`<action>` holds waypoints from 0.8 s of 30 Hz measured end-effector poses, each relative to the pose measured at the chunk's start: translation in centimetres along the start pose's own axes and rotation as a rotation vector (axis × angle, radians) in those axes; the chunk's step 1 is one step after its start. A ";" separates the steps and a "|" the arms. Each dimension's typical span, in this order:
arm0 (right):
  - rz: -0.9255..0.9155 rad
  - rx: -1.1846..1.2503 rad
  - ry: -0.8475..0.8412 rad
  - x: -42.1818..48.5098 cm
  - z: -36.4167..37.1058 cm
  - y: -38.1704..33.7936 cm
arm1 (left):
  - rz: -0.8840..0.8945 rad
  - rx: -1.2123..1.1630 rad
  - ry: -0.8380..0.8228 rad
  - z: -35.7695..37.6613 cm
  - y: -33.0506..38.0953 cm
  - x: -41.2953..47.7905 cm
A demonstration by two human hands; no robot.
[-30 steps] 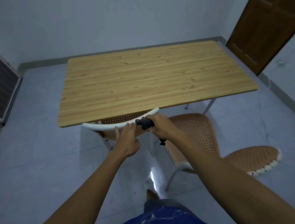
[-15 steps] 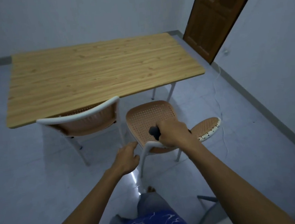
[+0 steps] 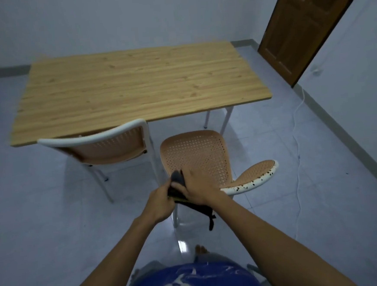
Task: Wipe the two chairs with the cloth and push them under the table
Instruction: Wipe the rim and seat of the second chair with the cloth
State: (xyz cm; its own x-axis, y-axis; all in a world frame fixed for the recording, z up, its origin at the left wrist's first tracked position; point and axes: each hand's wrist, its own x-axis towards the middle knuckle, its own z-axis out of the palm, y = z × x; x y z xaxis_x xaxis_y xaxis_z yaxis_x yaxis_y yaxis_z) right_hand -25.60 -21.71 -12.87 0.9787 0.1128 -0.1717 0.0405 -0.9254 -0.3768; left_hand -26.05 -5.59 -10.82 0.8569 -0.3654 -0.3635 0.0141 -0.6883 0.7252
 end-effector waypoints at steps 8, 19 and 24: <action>-0.188 -0.460 0.301 -3.9 3.8 2.3 | -0.103 -0.094 0.039 1.6 0.0 -0.6; -0.182 -0.310 0.267 -3.1 2.8 1.9 | -0.142 -0.080 0.011 1.7 -0.3 -0.4; -0.198 -0.387 0.231 -2.3 3.2 1.3 | -0.144 -0.071 0.033 2.3 -0.1 -0.1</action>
State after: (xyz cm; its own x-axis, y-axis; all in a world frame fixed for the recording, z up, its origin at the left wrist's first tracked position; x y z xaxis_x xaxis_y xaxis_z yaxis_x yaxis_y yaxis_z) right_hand -28.44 -22.04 -15.90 0.9620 0.2571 0.0916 0.2589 -0.9659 -0.0082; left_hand -27.28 -6.91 -12.20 0.8601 -0.2444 -0.4477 0.1731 -0.6857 0.7070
